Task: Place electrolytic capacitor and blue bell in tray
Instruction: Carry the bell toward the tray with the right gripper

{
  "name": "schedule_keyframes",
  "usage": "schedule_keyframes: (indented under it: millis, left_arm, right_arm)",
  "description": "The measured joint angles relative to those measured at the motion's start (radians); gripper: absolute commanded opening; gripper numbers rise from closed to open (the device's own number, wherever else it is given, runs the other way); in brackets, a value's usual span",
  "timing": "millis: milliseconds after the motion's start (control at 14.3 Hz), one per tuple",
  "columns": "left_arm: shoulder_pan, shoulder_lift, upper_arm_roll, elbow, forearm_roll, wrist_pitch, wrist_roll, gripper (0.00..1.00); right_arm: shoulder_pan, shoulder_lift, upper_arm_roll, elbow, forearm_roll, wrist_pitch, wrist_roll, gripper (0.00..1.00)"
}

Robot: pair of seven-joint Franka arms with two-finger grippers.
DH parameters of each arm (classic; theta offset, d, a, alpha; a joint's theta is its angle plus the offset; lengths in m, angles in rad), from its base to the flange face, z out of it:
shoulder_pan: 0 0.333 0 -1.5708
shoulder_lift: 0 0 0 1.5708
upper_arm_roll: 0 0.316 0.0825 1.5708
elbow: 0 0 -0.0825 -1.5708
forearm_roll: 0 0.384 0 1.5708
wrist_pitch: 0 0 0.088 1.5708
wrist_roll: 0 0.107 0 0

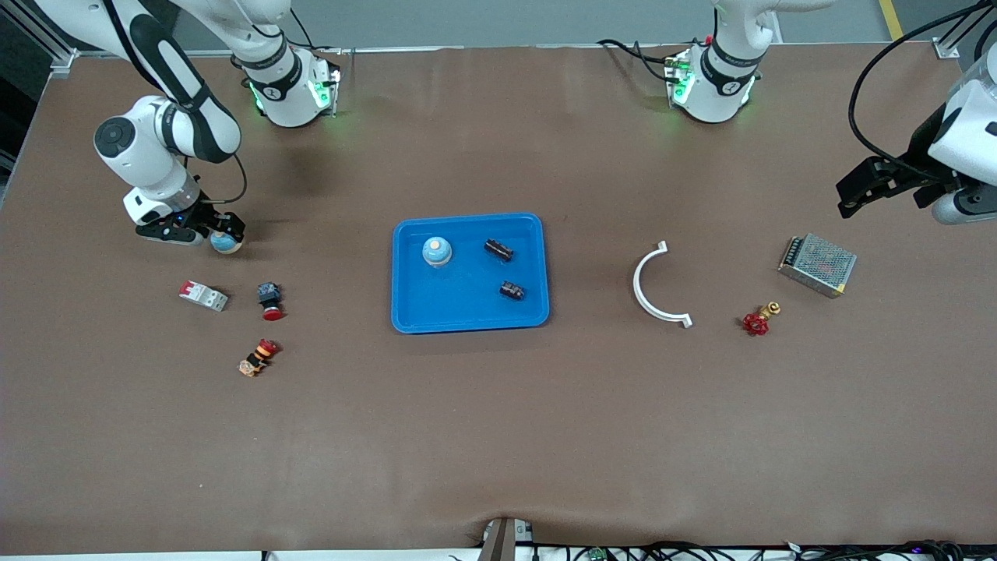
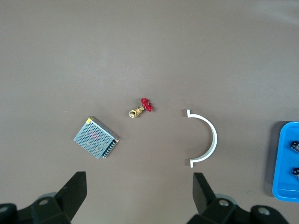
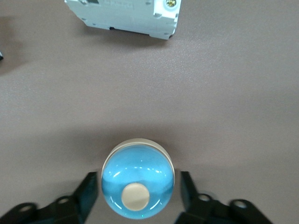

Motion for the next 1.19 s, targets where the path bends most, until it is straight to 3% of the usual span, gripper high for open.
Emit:
schedule_keyframes:
  millis: [421,771,912,1192]
  left_arm:
    - [0.000,-0.002,0.000,0.000,0.000,-0.007,0.000,1.00]
    - [0.000,-0.008,0.001,0.000,0.000,-0.038,0.000,1.00]
    - [0.000,-0.008,0.001,0.000,0.000,-0.039,0.000,1.00]
    - [0.000,-0.009,0.001,0.001,0.000,-0.039,0.000,1.00]
  right_arm:
    - [0.012,0.000,0.000,0.003,0.000,0.001,0.036,0.00]
    - [0.144,-0.006,0.005,0.043,0.000,-0.016,0.200,0.00]
    - [0.189,-0.021,0.009,0.088,0.000,-0.127,0.266,0.00]
    - [0.324,-0.109,0.013,0.265,0.001,-0.530,0.484,0.00]
